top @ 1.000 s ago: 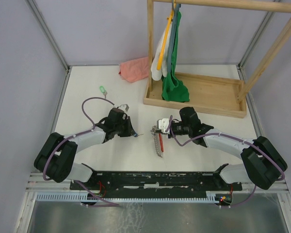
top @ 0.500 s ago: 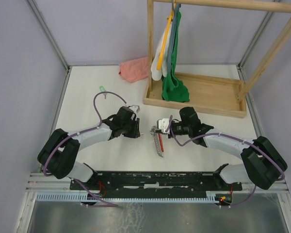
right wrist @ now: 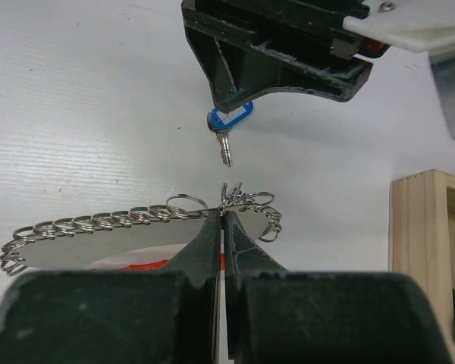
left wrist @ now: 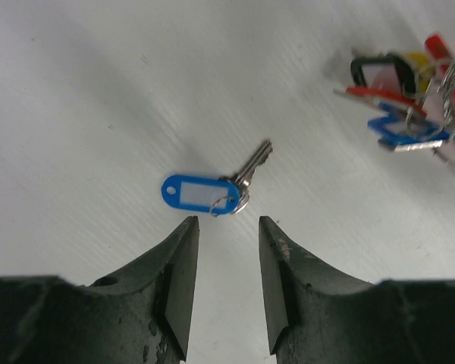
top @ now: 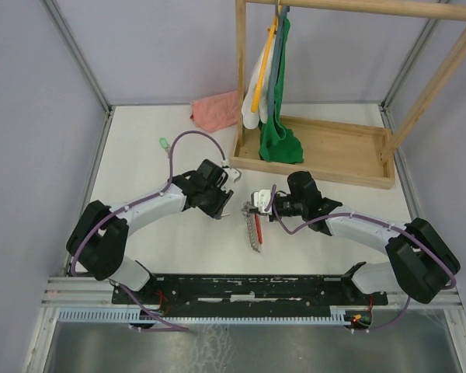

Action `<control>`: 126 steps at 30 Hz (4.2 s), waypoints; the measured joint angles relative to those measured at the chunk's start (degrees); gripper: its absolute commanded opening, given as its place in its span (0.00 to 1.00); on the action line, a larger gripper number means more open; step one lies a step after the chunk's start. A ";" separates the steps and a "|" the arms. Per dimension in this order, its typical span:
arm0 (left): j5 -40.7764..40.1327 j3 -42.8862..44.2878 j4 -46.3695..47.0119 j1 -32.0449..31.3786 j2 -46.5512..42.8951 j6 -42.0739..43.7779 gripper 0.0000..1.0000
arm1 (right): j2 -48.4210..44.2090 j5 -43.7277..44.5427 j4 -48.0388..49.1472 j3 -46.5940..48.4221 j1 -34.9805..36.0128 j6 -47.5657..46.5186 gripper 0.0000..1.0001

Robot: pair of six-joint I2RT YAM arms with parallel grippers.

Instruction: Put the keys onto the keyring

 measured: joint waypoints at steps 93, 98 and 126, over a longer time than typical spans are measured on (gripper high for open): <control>11.72 -39.93 79.36 1.75 -16.33 9.90 0.03 | -2.19 9.05 -5.77 6.25 -0.66 11.39 0.01; 17.05 -42.86 94.12 1.77 -11.50 12.46 0.03 | -1.36 9.57 -8.74 7.61 -0.70 8.39 0.01; 30.91 -44.41 97.94 0.50 -8.35 30.45 0.03 | -2.51 12.24 4.22 -3.48 5.40 -14.19 0.01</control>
